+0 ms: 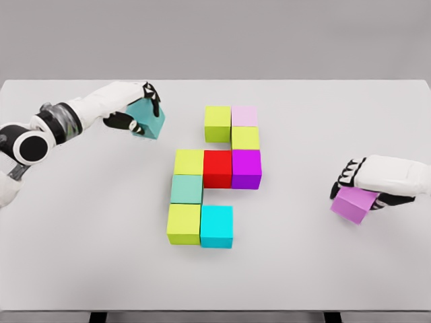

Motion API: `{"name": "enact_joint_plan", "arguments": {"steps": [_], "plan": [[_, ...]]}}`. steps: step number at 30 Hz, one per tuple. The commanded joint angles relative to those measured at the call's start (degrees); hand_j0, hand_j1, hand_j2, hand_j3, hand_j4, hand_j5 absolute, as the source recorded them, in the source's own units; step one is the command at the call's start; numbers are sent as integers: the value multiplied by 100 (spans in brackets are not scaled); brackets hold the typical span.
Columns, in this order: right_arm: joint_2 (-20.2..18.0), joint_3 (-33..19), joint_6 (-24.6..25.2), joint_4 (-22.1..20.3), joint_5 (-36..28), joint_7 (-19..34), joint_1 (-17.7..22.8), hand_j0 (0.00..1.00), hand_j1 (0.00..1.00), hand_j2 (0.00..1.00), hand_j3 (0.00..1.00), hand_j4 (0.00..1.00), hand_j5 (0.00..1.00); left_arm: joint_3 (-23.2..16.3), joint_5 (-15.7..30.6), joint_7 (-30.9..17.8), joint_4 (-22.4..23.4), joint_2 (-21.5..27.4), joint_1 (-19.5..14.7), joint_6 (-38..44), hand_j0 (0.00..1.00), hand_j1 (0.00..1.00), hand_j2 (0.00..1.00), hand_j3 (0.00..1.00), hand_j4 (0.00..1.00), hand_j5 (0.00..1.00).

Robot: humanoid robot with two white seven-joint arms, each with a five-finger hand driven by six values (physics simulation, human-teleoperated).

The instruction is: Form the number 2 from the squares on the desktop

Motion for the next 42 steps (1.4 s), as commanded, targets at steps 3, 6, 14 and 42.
{"name": "enact_joint_plan", "arguments": {"steps": [3, 6, 14, 42], "plan": [[182, 1, 7, -45, -30, 116, -88, 56, 56, 56, 56, 56, 56, -182, -120, 4, 469, -481, -62, 3, 36, 36, 36, 36, 36, 36], [323, 9, 7, -62, -30, 301, -193, 56, 56, 56, 56, 56, 56, -288, -120, 4, 627, -648, -228, 3, 36, 36, 36, 36, 36, 36], [876, 27, 7, -80, -21, 758, -466, 56, 56, 56, 56, 56, 56, -393, -182, 13, 1190, -1290, -439, 302, 36, 36, 36, 36, 36, 36], [1895, 1178, 7, -97, 6, 1189, -1257, 56, 56, 56, 56, 56, 56, -385, -252, 110, 1726, -1694, -580, 311, 37, 37, 37, 37, 37, 37]]}}
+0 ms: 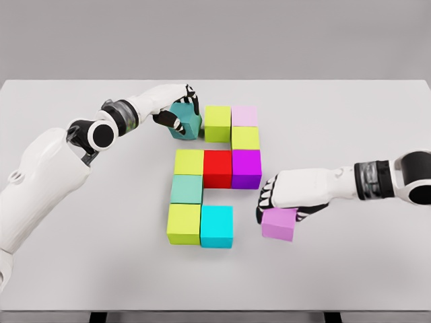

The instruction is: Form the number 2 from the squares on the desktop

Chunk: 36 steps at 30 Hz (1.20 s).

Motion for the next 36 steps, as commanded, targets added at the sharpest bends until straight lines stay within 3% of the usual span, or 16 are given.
{"name": "enact_joint_plan", "arguments": {"steps": [1, 9, 12, 14, 15, 17, 18, 21, 27, 32, 36], "plan": [[41, 7, 12, -1, -43, -15, 0, 56, 56, 56, 56, 56, 56, 5, 8, 6, -3, 3, 0, -2, 37, 37, 37, 37, 37, 37], [199, 7, 12, 7, -43, -41, -62, 56, 56, 56, 56, 56, 56, 13, 43, -3, -20, 3, 35, -2, 37, 37, 37, 37, 37, 37], [199, 77, 12, 43, -35, 12, -53, 66, 66, 66, 66, 66, 66, 13, 52, -3, -20, 3, 35, -2, 37, 37, 37, 37, 37, 37], [190, 86, 12, 51, -8, 20, -53, 75, 75, 75, 75, 75, 75, 13, 52, -3, -20, 11, 44, -2, 49, 49, 49, 49, 49, 49], [190, 86, 12, 60, -8, 20, -53, 80, 80, 80, 80, 80, 80, 22, 52, -3, -20, 11, 44, -2, 61, 61, 61, 61, 61, 61], [190, 86, 12, 52, 1, 73, -62, 86, 86, 86, 86, 86, 86, 31, 52, -3, -20, 20, 44, -2, 71, 71, 71, 71, 71, 71], [190, 86, 12, 51, 1, 73, -62, 93, 93, 93, 93, 93, 93, 40, 52, -3, -20, 29, 44, 7, 71, 71, 71, 71, 71, 71], [181, 86, 12, 60, 1, 117, -62, 97, 97, 97, 97, 97, 97, 40, 52, -3, -20, 38, 44, 7, 74, 74, 74, 74, 74, 74], [76, 86, 12, 60, 124, 143, -44, 100, 100, 100, 100, 100, 100, 49, 87, -3, -38, 64, 53, -2, 78, 78, 78, 78, 78, 78], [-100, 24, 12, 60, 124, 144, -105, 100, 100, 100, 100, 100, 100, 49, 96, -3, -46, 90, 53, 7, 99, 99, 99, 99, 99, 99], [-100, -2, 12, 51, 124, 108, -176, 100, 100, 100, 100, 100, 100, 40, 123, -3, -64, 187, 62, -2, 100, 100, 100, 100, 100, 100]]}}
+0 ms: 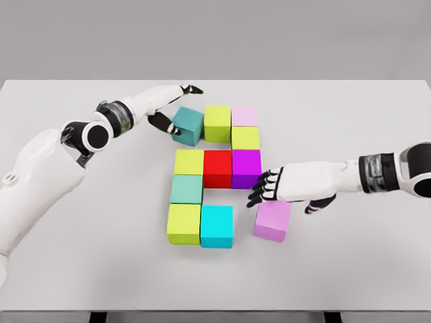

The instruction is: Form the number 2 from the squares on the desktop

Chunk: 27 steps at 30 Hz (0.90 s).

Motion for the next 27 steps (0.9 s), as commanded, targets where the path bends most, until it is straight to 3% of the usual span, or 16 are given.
{"name": "enact_joint_plan", "arguments": {"steps": [1, 5, 6, 8, 11, 12, 13, 14, 15, 16, 17, 21, 22, 23, 24, 27], "plan": [[-29, -36, 12, -3, -39, -19, 0, 100, 100, 100, 100, 100, 100, -9, 96, -6, -109, 164, 0, -5, 100, 100, 100, 100, 100, 100], [-205, -457, 12, -3, -74, -71, -9, 100, 100, 100, 100, 100, 100, -1, 632, -6, -443, 551, -9, 241, 100, 100, 100, 100, 100, 100], [-284, -598, 12, 6, -83, -72, 0, 100, 100, 100, 100, 100, 100, -9, 685, -6, -575, 621, -9, 461, 92, 92, 92, 92, 92, 92], [-363, -932, 12, 6, -91, -72, 0, 100, 100, 100, 100, 100, 100, -27, 685, -6, -742, 656, -9, 452, 52, 52, 52, 52, 52, 52], [-425, -950, 12, 128, -127, -159, 97, 100, 100, 100, 100, 100, 100, -36, 694, -6, -839, 709, 9, 338, 54, 54, 54, 54, 54, 54], [-513, -950, 12, 374, -311, -159, 184, 98, 98, 98, 98, 98, 98, -36, 703, -15, -856, 709, 18, 154, 57, 57, 57, 57, 57, 57], [-530, -958, 12, 717, -364, -159, 202, 86, 86, 86, 86, 86, 86, -36, 711, -41, -909, 718, 17, -110, 46, 46, 46, 46, 46, 46], [-539, -967, 12, 937, -399, -159, 202, 75, 75, 75, 75, 75, 75, -45, 799, -50, -1023, 796, 18, -180, 42, 42, 42, 42, 42, 42], [-653, -958, 12, 1007, -399, -151, 220, 54, 54, 54, 54, 54, 54, -45, 808, -50, -1023, 779, 9, -172, 50, 50, 50, 50, 50, 50], [-680, -950, 12, 999, -390, -107, 220, 39, 39, 39, 39, 39, 39, -45, 817, -50, -1023, 788, 18, -163, 68, 68, 68, 68, 68, 68], [-706, -941, 12, 1007, -373, -63, 281, 34, 34, 34, 34, 34, 34, -45, 817, -50, -1023, 797, 18, -136, 99, 99, 99, 99, 99, 99], [-574, -915, 12, 964, -188, 271, 378, 42, 42, 42, 42, 42, 42, -53, 764, -50, -997, 805, 35, -128, 100, 100, 100, 100, 100, 100], [-513, -915, 12, 955, -162, 271, 378, 55, 55, 55, 55, 55, 55, -62, 703, -50, -997, 779, 79, -128, 100, 100, 100, 100, 100, 100], [-487, -915, 12, 937, -39, 280, 387, 58, 58, 58, 58, 58, 58, -150, 562, -33, -997, 753, 79, -128, 100, 100, 100, 100, 100, 100], [-407, -923, 12, 911, 5, 271, 404, 68, 68, 68, 68, 68, 68, -176, 536, -15, -997, 726, 79, -128, 100, 100, 100, 100, 100, 100], [-407, -923, 12, 726, 23, 280, 396, 79, 79, 79, 79, 79, 79, -185, 527, -15, -979, 691, 70, -128, 100, 100, 100, 100, 100, 100]]}}
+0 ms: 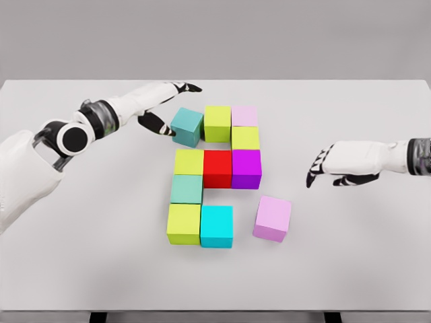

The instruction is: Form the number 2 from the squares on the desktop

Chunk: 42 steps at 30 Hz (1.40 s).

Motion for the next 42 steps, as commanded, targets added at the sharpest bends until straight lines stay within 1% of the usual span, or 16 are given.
{"name": "enact_joint_plan", "arguments": {"steps": [1, 3, 4, 6, 7, 9, 10, 11, 12, 16, 19, 20, 34, 37, 40, 42], "plan": [[38, 11, 14, -110, 47, 17, 0, 84, 84, 84, 84, 84, 84, -55, -36, 8, 32, -72, 0, -3, 100, 100, 100, 100, 100, 100], [117, 29, 14, -145, 118, 17, 9, 85, 85, 85, 85, 85, 85, -55, -45, 8, 58, -177, 0, -3, 100, 100, 100, 100, 100, 100], [196, 38, 14, -145, 135, 17, 9, 89, 89, 89, 89, 89, 89, -55, -168, 17, 137, -256, 0, -3, 100, 100, 100, 100, 100, 100], [284, 47, 14, -162, 215, 17, 9, 90, 90, 90, 90, 90, 90, -55, -194, 17, 225, -327, 0, -3, 100, 100, 100, 100, 100, 100], [301, 99, 14, -171, 215, 17, 9, 90, 90, 90, 90, 90, 90, -55, -194, 17, 225, -336, 0, -3, 100, 100, 100, 100, 100, 100], [354, 143, 14, -277, 215, 69, 0, 95, 95, 95, 95, 95, 95, -46, -194, 17, 225, -345, 0, -3, 100, 100, 100, 100, 100, 100], [345, 144, 14, -338, 215, 124, 0, 95, 95, 95, 95, 95, 95, -46, -194, 17, 225, -371, 0, -3, 100, 100, 100, 100, 100, 100], [345, 161, 14, -382, 215, 124, 0, 99, 99, 99, 99, 99, 99, -46, -194, 17, 234, -380, 0, -3, 100, 100, 100, 100, 100, 100], [337, 205, 14, -417, 215, 124, 0, 100, 100, 100, 100, 100, 100, -46, -194, 17, 313, -441, 0, -3, 100, 100, 100, 100, 100, 100], [337, 231, 14, -549, 215, 124, 0, 100, 100, 100, 100, 100, 100, -38, -203, 26, 603, -582, -18, -21, 100, 100, 100, 100, 100, 100], [328, 231, 14, -576, 215, 124, 0, 100, 100, 100, 100, 100, 100, -38, -203, 35, 656, -617, -35, -21, 100, 100, 100, 100, 100, 100], [319, 231, 14, -576, 215, 124, 0, 100, 100, 100, 100, 100, 100, -38, -203, 35, 735, -661, -44, -30, 100, 100, 100, 100, 100, 100], [319, 398, 14, -576, 215, 124, 9, 100, 100, 100, 100, 100, 100, -11, -194, 52, 928, -731, -158, -38, 100, 100, 100, 100, 100, 100], [310, 416, 14, -655, 215, 124, 9, 100, 100, 100, 100, 100, 100, -20, -203, 52, 946, -766, -176, -38, 100, 100, 100, 100, 100, 100], [310, 433, 14, -655, 215, 124, 9, 100, 100, 100, 100, 100, 100, -37, -203, 52, 1174, -889, -185, -38, 100, 100, 100, 100, 100, 100], [319, 433, 14, -655, 215, 124, 9, 100, 100, 100, 100, 100, 100, -38, -265, 131, 1236, -933, -185, -47, 100, 100, 100, 100, 100, 100]]}}
